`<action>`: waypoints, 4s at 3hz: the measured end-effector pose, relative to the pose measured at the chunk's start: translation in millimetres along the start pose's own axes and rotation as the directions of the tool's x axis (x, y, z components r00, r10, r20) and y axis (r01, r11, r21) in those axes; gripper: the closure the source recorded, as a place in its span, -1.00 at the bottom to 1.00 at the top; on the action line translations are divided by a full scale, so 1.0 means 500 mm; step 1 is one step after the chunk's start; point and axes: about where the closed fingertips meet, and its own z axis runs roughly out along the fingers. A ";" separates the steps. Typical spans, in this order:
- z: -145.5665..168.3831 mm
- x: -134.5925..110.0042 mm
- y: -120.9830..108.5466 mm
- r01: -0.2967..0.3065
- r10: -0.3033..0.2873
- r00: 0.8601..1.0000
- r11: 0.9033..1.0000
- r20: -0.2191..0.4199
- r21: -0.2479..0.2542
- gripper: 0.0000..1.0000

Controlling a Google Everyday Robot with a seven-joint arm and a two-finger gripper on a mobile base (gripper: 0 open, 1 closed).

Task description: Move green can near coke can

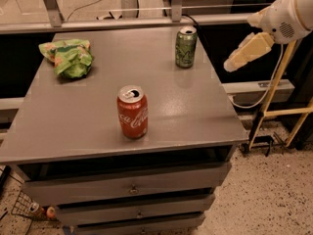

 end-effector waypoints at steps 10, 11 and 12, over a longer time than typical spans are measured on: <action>0.235 -0.184 0.016 0.100 -0.050 0.953 0.983 0.298 -0.156 1.00; 0.236 -0.184 0.016 0.100 -0.050 0.953 0.983 0.298 -0.156 1.00; 0.233 -0.182 0.025 0.129 -0.073 0.956 0.975 0.285 -0.183 1.00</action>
Offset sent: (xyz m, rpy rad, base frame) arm 0.1209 0.0362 -0.0512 0.2149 -0.0604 -0.1212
